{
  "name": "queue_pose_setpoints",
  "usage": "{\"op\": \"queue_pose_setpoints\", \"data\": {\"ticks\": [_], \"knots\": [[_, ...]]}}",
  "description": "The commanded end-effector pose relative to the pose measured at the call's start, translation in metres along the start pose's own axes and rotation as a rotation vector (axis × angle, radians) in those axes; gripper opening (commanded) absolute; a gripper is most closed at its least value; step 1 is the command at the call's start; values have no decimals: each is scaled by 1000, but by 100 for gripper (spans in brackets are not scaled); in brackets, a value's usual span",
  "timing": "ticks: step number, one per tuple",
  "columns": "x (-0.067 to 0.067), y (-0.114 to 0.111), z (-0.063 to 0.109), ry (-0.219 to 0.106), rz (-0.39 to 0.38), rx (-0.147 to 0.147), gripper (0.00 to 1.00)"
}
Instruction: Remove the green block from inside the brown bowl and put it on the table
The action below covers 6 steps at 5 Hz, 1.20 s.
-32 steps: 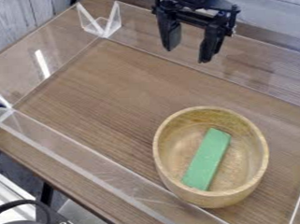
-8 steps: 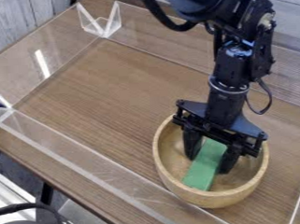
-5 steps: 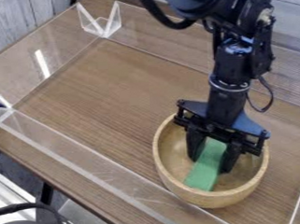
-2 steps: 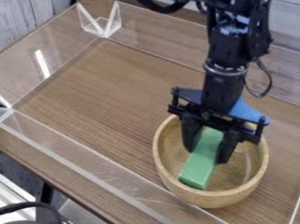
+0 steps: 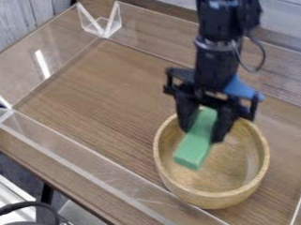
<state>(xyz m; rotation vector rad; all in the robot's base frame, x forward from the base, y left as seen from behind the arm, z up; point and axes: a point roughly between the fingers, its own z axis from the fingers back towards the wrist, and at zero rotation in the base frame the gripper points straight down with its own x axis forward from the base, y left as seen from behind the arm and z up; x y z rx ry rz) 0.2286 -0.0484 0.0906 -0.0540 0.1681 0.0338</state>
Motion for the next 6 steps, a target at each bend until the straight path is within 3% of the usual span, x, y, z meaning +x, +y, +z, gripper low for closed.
{"op": "queue_pose_setpoints", "data": {"ticks": [1, 2, 3, 4, 6], "knots": [[15, 28, 48, -109, 41, -31, 0], [26, 73, 67, -124, 87, -48, 0], [25, 121, 77, -184, 70, -43, 0], [19, 170, 76, -230, 63, -30, 0], [38, 80, 61, -208, -48, -41, 0]]}}
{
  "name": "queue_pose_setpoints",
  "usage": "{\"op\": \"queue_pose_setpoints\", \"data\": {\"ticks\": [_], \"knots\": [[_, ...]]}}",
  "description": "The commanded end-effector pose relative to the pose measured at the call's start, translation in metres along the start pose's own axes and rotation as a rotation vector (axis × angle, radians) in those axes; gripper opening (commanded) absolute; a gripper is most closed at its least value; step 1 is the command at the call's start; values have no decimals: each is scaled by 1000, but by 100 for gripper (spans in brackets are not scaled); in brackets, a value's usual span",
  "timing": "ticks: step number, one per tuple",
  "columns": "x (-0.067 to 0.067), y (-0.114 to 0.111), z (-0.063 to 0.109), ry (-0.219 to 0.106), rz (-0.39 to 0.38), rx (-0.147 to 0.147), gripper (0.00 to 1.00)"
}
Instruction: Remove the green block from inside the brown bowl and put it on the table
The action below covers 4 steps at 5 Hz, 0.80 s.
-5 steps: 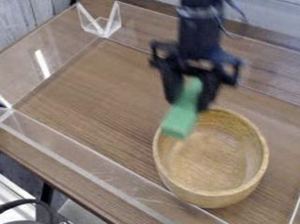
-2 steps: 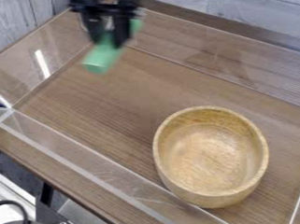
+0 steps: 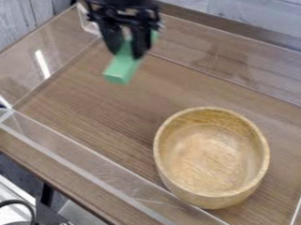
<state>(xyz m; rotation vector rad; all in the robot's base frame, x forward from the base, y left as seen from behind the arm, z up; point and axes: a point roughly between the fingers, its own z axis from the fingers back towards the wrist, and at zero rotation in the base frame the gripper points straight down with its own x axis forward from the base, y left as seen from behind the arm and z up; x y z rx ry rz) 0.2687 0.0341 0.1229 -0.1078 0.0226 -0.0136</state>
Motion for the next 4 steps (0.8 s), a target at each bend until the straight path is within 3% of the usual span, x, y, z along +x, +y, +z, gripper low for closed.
{"op": "queue_pose_setpoints", "data": {"ticks": [1, 2, 4], "knots": [[11, 44, 7, -60, 41, 47, 0], [36, 17, -4, -57, 4, 61, 0], [13, 59, 6, -54, 77, 106, 0]]}}
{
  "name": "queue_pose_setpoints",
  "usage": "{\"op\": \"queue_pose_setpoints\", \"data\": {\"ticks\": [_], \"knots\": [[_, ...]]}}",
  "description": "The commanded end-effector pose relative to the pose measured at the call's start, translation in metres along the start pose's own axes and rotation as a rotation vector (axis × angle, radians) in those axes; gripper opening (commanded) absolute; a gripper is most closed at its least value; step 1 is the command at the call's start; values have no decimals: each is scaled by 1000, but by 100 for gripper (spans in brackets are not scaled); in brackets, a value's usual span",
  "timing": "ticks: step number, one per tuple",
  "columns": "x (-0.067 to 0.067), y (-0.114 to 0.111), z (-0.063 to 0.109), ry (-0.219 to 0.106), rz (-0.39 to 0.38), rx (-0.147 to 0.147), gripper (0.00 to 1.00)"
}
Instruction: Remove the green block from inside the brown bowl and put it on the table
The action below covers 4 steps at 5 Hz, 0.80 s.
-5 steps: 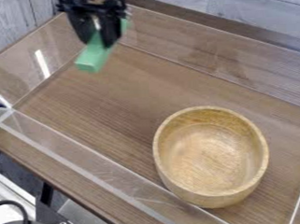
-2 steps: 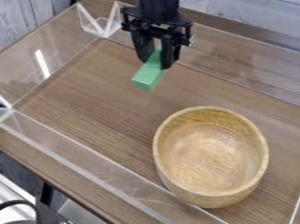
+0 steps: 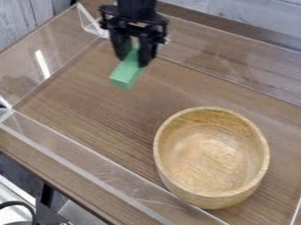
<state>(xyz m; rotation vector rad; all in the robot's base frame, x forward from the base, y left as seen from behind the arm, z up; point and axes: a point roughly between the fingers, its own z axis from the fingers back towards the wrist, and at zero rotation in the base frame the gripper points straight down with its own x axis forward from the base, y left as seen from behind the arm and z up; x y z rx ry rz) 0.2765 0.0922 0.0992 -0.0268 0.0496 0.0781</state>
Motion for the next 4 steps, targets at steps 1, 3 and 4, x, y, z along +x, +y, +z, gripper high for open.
{"op": "queue_pose_setpoints", "data": {"ticks": [1, 3, 4], "knots": [[7, 31, 10, -32, 8, 66, 0], [0, 56, -37, 42, 14, 126, 0], [-3, 61, -57, 32, 14, 129, 100]]}}
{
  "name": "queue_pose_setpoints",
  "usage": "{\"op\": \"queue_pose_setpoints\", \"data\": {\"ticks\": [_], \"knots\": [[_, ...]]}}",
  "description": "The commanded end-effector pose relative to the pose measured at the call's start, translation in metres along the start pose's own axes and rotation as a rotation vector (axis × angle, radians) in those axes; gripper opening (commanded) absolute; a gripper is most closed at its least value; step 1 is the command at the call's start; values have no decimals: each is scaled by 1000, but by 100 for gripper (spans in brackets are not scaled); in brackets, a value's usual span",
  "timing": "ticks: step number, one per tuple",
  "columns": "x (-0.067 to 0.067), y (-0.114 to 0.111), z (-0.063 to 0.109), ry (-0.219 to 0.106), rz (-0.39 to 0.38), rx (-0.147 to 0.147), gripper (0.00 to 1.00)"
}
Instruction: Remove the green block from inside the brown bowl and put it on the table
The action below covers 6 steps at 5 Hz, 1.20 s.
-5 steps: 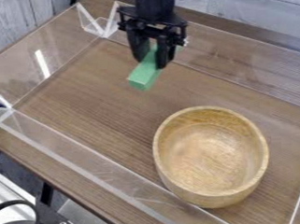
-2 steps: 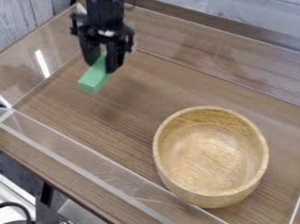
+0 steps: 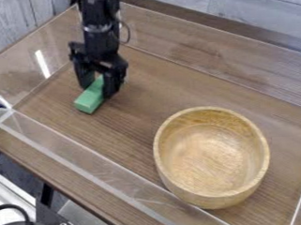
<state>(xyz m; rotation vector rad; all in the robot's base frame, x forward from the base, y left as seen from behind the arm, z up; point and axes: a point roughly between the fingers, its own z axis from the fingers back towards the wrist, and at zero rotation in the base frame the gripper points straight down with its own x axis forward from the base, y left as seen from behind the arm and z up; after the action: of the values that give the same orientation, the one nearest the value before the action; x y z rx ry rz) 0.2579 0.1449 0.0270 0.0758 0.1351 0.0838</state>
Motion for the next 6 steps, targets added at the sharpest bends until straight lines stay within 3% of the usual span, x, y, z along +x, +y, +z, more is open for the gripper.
{"op": "queue_pose_setpoints", "data": {"ticks": [1, 2, 3, 4, 5, 6], "knots": [[7, 6, 24, -92, 0, -4, 100], [6, 6, 39, -133, -13, -34, 100], [6, 6, 66, -219, 11, -26, 100], [7, 1, 98, -292, 26, 3, 100], [-4, 1, 130, -312, 31, -29, 100], [-16, -4, 151, -312, 17, -69, 100]]}}
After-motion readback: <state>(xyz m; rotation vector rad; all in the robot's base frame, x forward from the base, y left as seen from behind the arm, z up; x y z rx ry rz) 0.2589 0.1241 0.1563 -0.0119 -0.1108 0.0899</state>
